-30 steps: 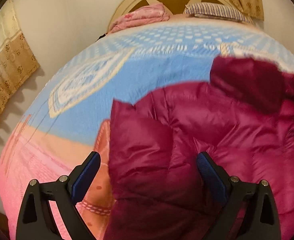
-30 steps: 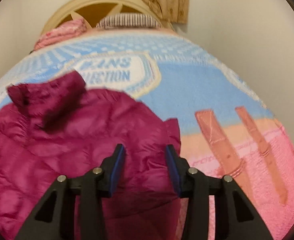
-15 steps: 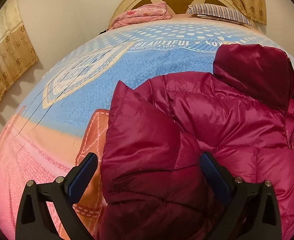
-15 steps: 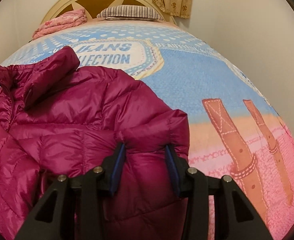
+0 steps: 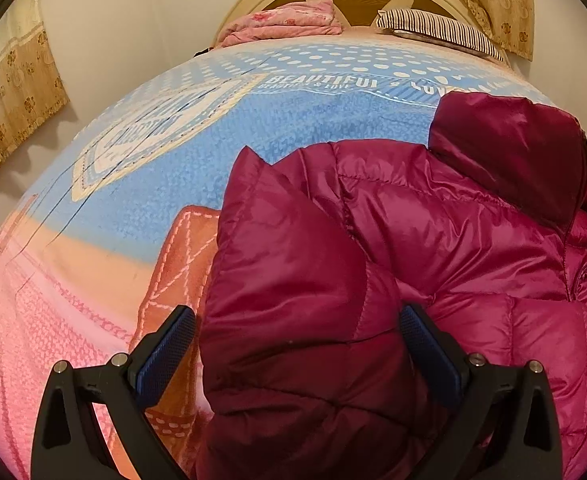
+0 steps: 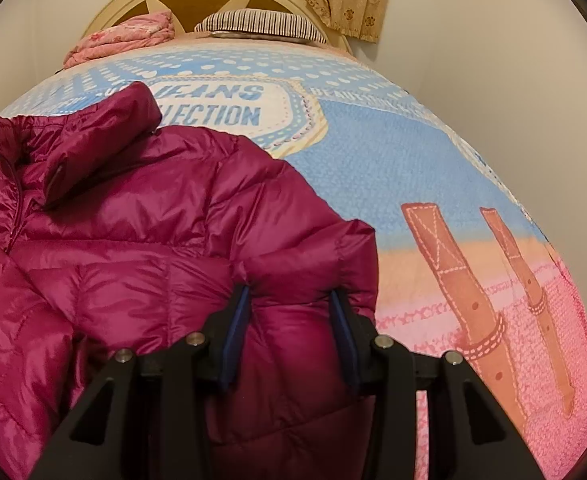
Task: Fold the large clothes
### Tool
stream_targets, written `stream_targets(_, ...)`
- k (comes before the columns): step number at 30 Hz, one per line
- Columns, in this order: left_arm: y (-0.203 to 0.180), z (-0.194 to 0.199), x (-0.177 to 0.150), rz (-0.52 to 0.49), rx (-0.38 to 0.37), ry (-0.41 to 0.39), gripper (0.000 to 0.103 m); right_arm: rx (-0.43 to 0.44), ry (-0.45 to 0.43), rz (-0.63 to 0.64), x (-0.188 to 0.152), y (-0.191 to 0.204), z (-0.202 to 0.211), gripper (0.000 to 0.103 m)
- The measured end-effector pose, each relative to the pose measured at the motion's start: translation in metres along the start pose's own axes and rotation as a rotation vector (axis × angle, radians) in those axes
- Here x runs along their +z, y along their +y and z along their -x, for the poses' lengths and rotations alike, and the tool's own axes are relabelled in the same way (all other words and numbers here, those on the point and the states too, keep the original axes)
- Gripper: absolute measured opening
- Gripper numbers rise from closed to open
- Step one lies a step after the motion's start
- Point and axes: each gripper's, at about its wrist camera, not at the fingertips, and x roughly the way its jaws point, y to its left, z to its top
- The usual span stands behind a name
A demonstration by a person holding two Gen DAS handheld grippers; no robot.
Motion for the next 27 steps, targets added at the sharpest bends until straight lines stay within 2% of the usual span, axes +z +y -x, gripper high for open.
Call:
stream_targets(10, -0.002, 0.000, 0.000, -0.012, 0.015, -0.003, 0.102, -0.016, -0.003, 0.011, 0.000, 0.001, 0.000, 0.045)
stream_targets(16, -0.008, 0.013, 0.002, -0.090, 0.051, -0.006, 0.102, 0.004, 0.005, -0.003, 0.000, -0.003, 0.001, 0.046)
stream_targets(18, -0.008, 0.026, 0.004, -0.100, 0.043, -0.014, 0.102, 0.014, 0.008, -0.013, 0.000, -0.005, 0.002, 0.048)
stream_targets(20, -0.006, 0.051, 0.011, -0.096, 0.007, -0.057, 0.102, 0.024, 0.028, -0.021, 0.004, -0.009, 0.008, 0.055)
stream_targets(21, -0.005, 0.061, 0.015, -0.099, -0.019, -0.079, 0.102, 0.052, 0.039, -0.034, 0.010, -0.012, 0.013, 0.058)
stream_targets(22, -0.006, 0.073, 0.022, -0.111, -0.047, -0.108, 0.102, 0.090, 0.030, -0.052, 0.016, -0.015, 0.020, 0.066)
stream_targets(23, -0.008, 0.080, 0.029, -0.123, -0.053, -0.129, 0.102, 0.128, 0.000, -0.068, 0.026, -0.018, 0.031, 0.078)
stream_targets(25, -0.015, 0.087, 0.048, -0.138, -0.070, -0.139, 0.102, 0.127, -0.060, -0.049, 0.045, -0.016, 0.047, 0.088)
stream_targets(27, -0.021, 0.081, 0.068, -0.130, -0.095, -0.113, 0.102, 0.136, -0.100, -0.015, 0.064, -0.010, 0.055, 0.089)
